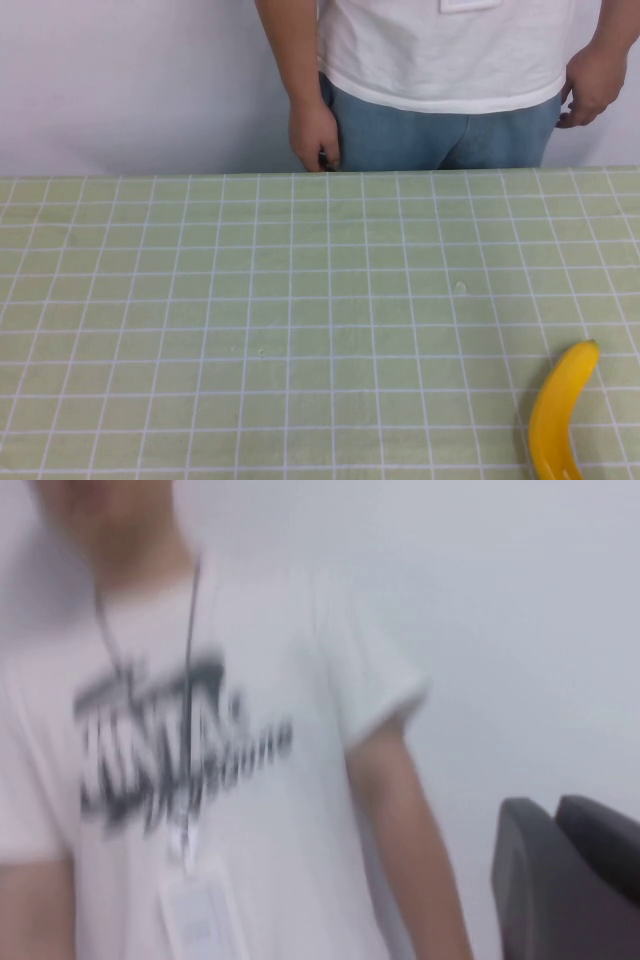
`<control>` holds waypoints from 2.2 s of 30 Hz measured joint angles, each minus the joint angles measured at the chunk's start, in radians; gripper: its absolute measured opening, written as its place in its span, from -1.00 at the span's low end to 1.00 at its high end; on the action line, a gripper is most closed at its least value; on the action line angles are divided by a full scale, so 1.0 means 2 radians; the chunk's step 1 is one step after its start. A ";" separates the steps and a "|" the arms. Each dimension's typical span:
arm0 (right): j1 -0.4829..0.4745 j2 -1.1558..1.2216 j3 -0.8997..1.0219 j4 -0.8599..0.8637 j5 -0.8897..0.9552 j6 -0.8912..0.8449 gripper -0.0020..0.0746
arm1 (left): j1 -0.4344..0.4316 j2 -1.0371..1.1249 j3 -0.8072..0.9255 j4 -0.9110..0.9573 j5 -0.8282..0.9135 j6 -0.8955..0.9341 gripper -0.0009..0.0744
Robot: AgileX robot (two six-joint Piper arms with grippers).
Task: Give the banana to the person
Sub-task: Pick up the banana
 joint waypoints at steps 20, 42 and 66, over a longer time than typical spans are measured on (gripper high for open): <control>0.000 0.314 -0.333 0.014 0.575 -0.039 -0.97 | 0.000 0.000 0.000 0.000 0.000 0.000 -0.97; 0.132 0.604 -0.340 0.016 0.725 0.060 0.20 | 0.000 0.000 0.000 0.000 0.000 0.000 -0.97; 0.239 0.799 -0.340 -0.179 0.599 0.241 0.21 | 0.000 0.000 0.000 0.000 0.000 0.000 -0.97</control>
